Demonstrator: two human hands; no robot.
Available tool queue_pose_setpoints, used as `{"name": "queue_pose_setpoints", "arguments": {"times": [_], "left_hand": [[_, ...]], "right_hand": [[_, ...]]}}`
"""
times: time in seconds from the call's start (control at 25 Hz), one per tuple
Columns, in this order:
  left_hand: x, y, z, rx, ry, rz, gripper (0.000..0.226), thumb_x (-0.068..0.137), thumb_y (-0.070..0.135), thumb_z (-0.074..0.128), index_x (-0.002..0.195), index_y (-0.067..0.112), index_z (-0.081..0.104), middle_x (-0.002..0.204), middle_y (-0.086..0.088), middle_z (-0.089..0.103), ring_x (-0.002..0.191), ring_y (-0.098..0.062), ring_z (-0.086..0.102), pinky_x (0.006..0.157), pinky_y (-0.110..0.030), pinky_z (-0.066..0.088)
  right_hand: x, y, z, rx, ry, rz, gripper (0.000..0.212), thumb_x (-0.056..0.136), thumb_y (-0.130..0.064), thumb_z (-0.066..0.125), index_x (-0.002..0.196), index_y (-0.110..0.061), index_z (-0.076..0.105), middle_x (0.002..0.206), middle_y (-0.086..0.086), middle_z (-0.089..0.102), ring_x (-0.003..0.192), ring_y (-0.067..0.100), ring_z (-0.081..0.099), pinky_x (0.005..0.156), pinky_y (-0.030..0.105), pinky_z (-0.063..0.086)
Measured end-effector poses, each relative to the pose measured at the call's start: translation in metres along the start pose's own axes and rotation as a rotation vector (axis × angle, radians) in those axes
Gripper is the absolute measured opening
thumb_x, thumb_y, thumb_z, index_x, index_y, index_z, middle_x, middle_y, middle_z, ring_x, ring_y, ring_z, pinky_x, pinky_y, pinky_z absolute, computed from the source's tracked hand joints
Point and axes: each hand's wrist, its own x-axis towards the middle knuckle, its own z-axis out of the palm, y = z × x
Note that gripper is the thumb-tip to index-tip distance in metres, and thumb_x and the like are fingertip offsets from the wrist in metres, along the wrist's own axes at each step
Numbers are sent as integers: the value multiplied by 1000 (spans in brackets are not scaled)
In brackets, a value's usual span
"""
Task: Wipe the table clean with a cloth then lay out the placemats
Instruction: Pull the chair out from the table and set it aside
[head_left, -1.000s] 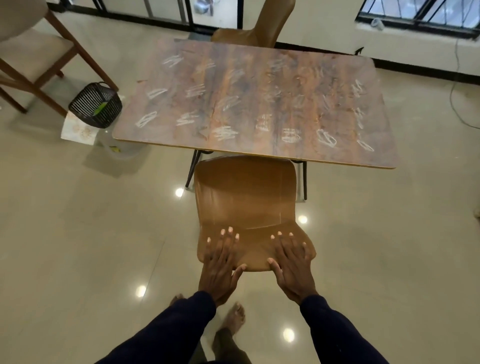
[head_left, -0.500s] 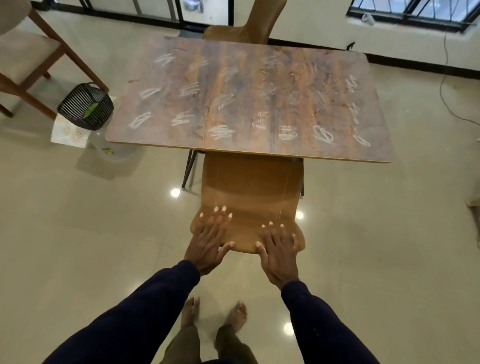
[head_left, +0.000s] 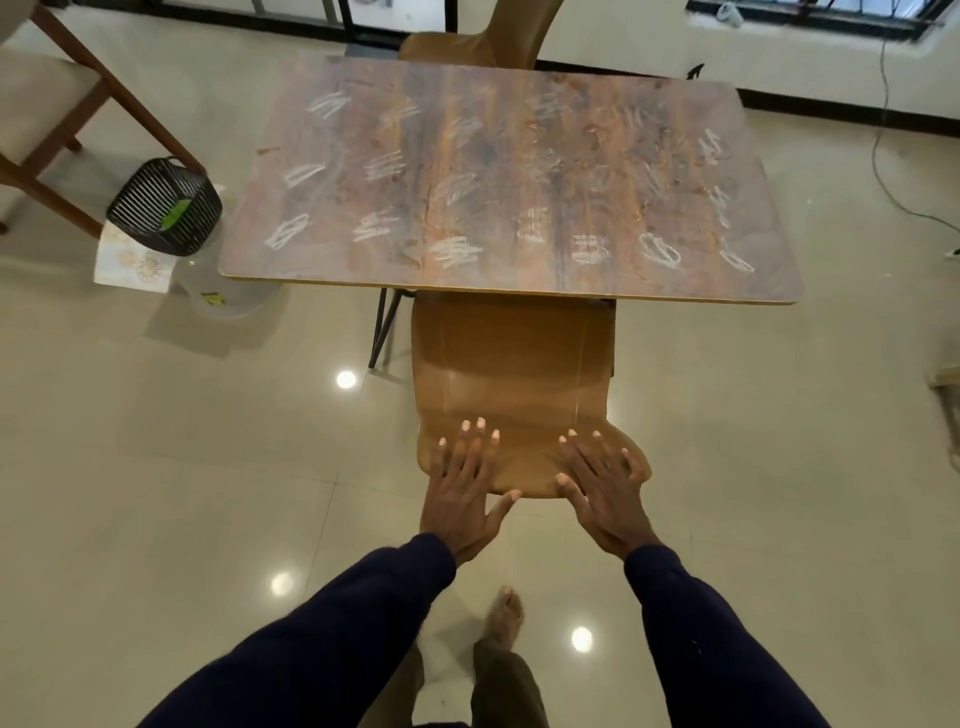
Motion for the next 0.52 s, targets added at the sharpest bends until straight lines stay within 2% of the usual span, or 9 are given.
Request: {"name": "queue_pose_setpoints", "arguments": {"times": [0.12, 0.2, 0.32, 0.52], "left_hand": [[-11, 23, 8, -15, 6, -47, 77, 108, 66, 25, 168, 17, 26, 177, -12, 15, 164, -34, 14, 126, -64, 25], [-21, 45, 15, -22, 19, -81, 75, 109, 65, 27, 168, 20, 27, 177, -12, 17, 163, -35, 18, 125, -62, 23], [-36, 72, 25, -32, 50, -146, 71, 110, 61, 26, 168, 21, 27, 177, -12, 19, 162, -36, 21, 125, -60, 20], [-39, 80, 31, -3, 31, -218, 71, 110, 61, 22, 166, 20, 33, 176, -14, 21, 162, -37, 19, 126, -59, 17]], "right_hand": [[-2, 20, -13, -17, -61, -49, 88, 98, -78, -7, 167, -33, 23, 175, -11, 15, 164, 17, 0, 124, 39, -20], [-5, 34, -20, -24, -116, -74, 89, 96, -80, -10, 167, -35, 18, 176, -13, 12, 163, 14, -4, 123, 36, -22], [-9, 49, -28, -52, -171, -124, 89, 94, -80, -13, 167, -36, 16, 174, -15, 8, 164, 16, -2, 125, 41, -19], [-11, 52, -28, -137, -196, -221, 87, 97, -76, -13, 168, -34, 13, 177, -9, 6, 163, 21, -9, 123, 47, -27]]}}
